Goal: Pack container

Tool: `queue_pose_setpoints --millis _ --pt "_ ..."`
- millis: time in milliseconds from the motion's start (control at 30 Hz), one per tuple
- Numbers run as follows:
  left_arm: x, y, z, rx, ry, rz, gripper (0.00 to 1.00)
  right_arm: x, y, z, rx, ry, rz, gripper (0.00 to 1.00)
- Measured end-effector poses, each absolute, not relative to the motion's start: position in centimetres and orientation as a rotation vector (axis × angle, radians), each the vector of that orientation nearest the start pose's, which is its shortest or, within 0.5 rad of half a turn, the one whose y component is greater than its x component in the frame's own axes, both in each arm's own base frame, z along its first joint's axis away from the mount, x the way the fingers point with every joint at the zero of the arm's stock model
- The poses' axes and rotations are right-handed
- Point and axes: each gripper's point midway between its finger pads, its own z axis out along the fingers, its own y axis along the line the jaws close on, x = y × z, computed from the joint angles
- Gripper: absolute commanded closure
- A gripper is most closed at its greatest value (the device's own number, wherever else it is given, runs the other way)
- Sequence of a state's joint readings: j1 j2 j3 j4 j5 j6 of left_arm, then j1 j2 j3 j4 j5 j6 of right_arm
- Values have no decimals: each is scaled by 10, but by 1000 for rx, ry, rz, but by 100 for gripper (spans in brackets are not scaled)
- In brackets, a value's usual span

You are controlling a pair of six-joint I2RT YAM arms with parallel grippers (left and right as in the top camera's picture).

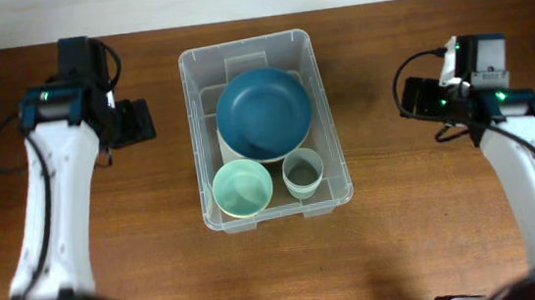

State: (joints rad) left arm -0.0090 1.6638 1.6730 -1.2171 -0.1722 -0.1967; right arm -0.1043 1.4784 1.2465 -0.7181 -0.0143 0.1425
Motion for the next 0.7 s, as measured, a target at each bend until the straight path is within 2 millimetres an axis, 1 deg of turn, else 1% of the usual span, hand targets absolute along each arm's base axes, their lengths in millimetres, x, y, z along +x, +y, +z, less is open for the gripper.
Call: queue_pose_setpoints --millis 100,167,233,267,300,367,467,533,567,600,700 --pt "359 17 231 -259 2654 160 0 377 -38 205 306 2427 32 1" --pt "343 11 245 -227 2579 134 0 358 -37 222 316 2364 28 1" --pt "328 9 254 -216 2507 114 0 348 -37 232 321 2303 28 1" --pt "319 9 257 -217 2479 106 0 334 -37 231 328 2283 26 1" --pt "313 10 258 -217 2452 100 0 327 -36 230 330 2275 25 1" --pt "295 11 260 -217 2393 88 0 303 -35 228 333 2237 21 1" --pt "273 12 266 -217 2289 67 0 275 -33 226 329 2176 20 1" --pt "260 12 270 -217 2227 53 0 261 -31 227 324 2139 21 1" --pt "251 13 270 -217 2200 49 0 248 -30 228 320 2107 22 1" --pt "243 13 269 -217 2179 45 0 241 -29 230 318 2084 22 1" --pt "228 14 262 -218 2156 40 0 221 -28 231 316 2055 22 1"
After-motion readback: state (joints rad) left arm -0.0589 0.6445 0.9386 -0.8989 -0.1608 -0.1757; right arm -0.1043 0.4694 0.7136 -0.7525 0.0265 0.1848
